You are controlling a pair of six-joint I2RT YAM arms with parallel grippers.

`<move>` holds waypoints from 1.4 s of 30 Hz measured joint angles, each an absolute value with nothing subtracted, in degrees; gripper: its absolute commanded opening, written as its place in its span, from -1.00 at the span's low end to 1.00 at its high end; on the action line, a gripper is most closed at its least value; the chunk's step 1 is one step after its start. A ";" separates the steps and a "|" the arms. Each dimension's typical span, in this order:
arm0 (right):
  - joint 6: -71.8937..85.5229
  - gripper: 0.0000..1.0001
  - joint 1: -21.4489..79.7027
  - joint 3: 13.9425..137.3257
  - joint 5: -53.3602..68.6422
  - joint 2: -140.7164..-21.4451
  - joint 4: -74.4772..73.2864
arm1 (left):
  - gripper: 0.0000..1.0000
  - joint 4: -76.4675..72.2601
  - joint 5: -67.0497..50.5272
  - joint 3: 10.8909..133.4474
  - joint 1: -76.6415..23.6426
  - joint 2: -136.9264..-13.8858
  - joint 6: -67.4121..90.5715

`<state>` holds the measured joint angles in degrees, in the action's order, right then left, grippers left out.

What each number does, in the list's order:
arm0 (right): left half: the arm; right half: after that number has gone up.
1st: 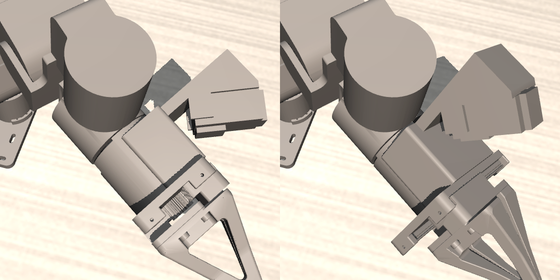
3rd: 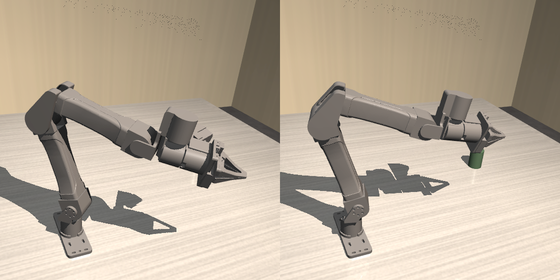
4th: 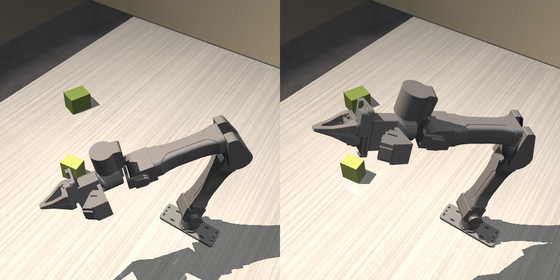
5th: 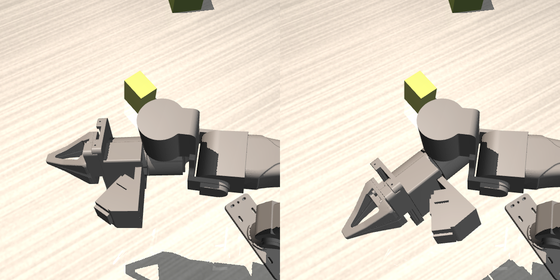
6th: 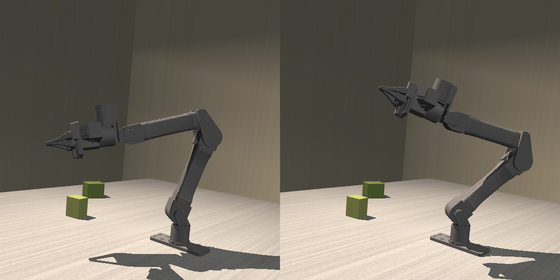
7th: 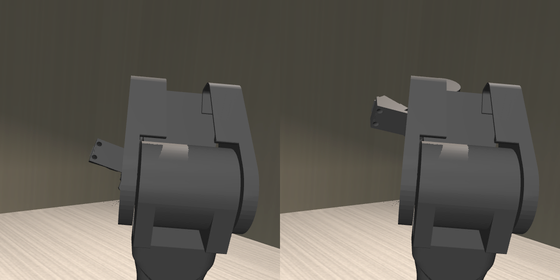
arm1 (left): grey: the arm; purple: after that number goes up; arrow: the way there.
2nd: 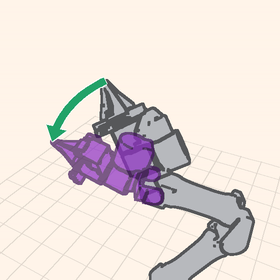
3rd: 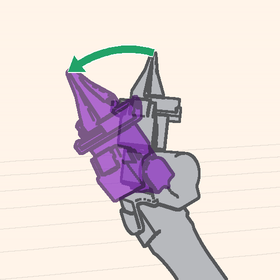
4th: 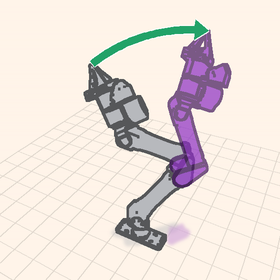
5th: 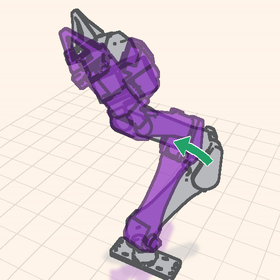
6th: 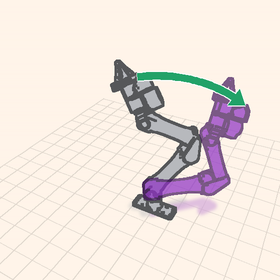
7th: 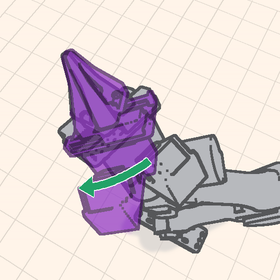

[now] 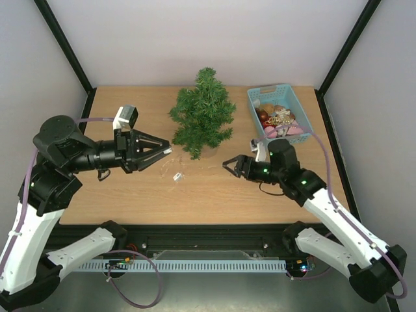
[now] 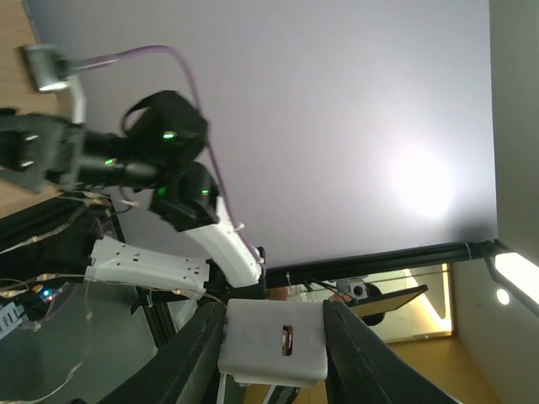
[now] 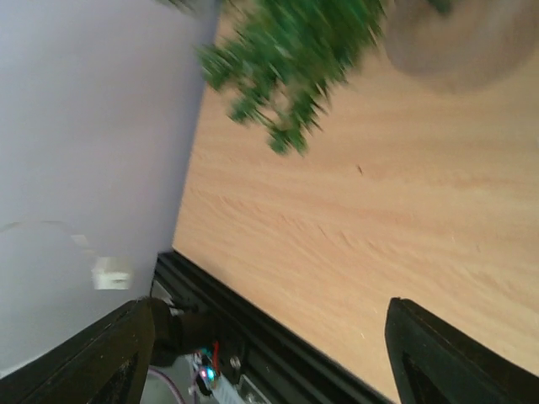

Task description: Decorate the small christmas tree

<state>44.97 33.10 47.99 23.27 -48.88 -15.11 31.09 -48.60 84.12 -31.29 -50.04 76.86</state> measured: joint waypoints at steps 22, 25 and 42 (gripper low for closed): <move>43.70 0.54 47.99 40.62 29.82 -57.76 9.28 | -0.35 25.15 -50.57 87.11 -31.29 -54.54 80.16; 42.37 0.54 48.05 42.85 29.80 -60.16 10.52 | -0.35 24.80 -50.63 87.13 -31.29 -54.81 80.18; 37.54 -0.58 55.88 51.09 27.40 -73.10 14.31 | -0.36 24.25 -51.00 87.44 -31.29 -55.59 80.86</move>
<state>37.54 55.88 51.09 27.40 -73.10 14.31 24.25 -51.00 87.44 -31.29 -55.59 80.86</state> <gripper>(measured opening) 0.335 0.324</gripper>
